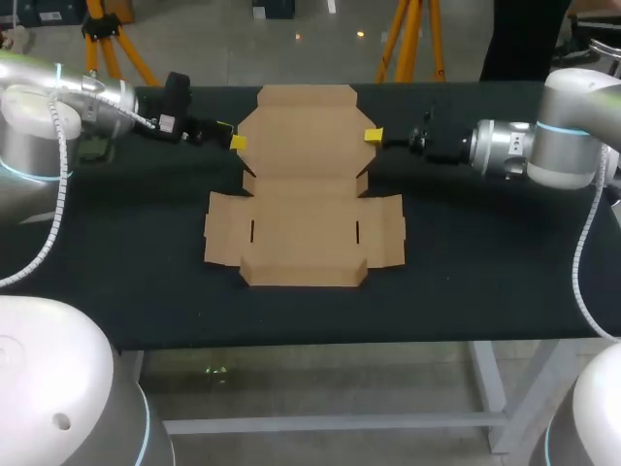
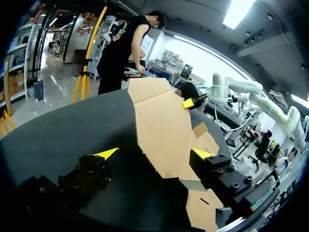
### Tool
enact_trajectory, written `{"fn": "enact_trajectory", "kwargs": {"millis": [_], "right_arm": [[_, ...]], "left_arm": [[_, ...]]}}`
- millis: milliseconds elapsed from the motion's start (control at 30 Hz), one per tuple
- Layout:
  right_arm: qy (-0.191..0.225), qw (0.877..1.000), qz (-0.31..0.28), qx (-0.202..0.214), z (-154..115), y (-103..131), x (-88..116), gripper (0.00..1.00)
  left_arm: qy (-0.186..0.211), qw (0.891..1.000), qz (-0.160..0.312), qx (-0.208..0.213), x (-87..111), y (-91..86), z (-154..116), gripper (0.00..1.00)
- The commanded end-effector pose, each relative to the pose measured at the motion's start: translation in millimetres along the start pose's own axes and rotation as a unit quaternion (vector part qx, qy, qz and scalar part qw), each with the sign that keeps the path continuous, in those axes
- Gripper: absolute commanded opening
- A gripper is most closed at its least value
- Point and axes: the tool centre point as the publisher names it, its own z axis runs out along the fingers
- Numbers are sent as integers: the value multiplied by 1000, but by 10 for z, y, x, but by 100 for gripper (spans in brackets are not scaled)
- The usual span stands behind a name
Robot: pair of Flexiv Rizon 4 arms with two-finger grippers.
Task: Assemble the packaging by folding the flat box into shape, placing the metal phone stand inside, and closing the box properly
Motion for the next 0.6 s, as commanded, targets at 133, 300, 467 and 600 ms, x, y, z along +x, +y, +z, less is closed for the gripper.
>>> {"fn": "enact_trajectory", "kwargs": {"millis": [133, 300, 467, 600], "right_arm": [[21, 1000, -6, 3, 30, 46, -31, 0], [27, 1000, -9, 2, 59, 65, -37, 0], [33, 999, -13, -2, 81, 76, -33, 0], [38, 999, -19, -5, 93, 87, -26, 0]], "left_arm": [[58, 998, 9, 5, -130, -25, 107, 100], [93, 995, 15, 14, -114, -43, 168, 88], [122, 992, 21, 21, -60, -49, 221, 80], [139, 990, 25, 28, -29, -51, 267, 67]]}}
